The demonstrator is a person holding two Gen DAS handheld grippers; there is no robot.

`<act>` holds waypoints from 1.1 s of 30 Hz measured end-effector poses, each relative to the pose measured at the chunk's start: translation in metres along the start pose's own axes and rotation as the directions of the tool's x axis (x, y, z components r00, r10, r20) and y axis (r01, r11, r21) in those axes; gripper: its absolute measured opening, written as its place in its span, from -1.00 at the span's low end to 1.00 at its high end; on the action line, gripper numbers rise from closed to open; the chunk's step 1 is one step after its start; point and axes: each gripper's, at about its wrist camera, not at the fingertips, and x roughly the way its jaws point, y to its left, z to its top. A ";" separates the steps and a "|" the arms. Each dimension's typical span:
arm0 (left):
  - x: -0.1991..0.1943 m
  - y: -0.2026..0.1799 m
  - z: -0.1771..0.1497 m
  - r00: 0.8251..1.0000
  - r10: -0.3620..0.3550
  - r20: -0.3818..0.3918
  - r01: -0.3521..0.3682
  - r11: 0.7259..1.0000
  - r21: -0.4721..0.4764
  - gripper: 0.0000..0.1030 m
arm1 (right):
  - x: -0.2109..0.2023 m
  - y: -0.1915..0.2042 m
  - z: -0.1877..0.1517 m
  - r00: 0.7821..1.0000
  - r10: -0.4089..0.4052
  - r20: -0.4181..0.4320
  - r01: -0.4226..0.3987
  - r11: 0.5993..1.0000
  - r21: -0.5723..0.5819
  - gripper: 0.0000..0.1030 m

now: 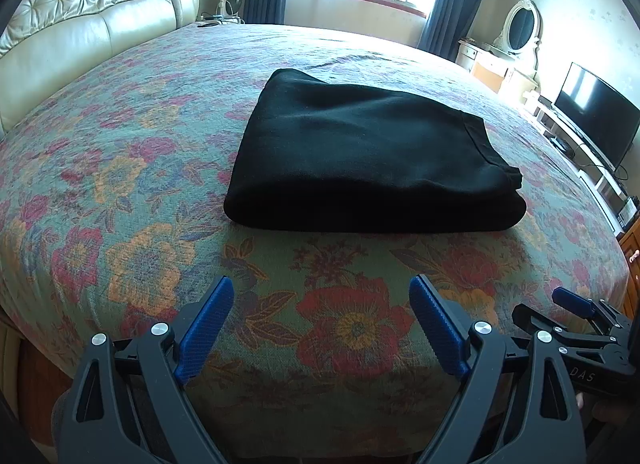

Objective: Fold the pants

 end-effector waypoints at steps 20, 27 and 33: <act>0.002 -0.002 -0.003 1.000 0.002 -0.012 -0.002 1.000 0.000 0.71 | 0.002 0.001 -0.003 1.000 0.003 -0.006 -0.003 1.000 0.003 0.82; 0.003 -0.001 -0.003 1.000 0.002 -0.016 -0.002 1.000 0.002 0.71 | 0.004 0.000 -0.005 1.000 0.003 -0.012 -0.003 1.000 0.002 0.82; 0.003 -0.002 -0.003 1.000 0.002 -0.017 -0.002 1.000 0.002 0.71 | 0.005 0.001 -0.005 1.000 0.004 -0.015 -0.004 1.000 0.001 0.82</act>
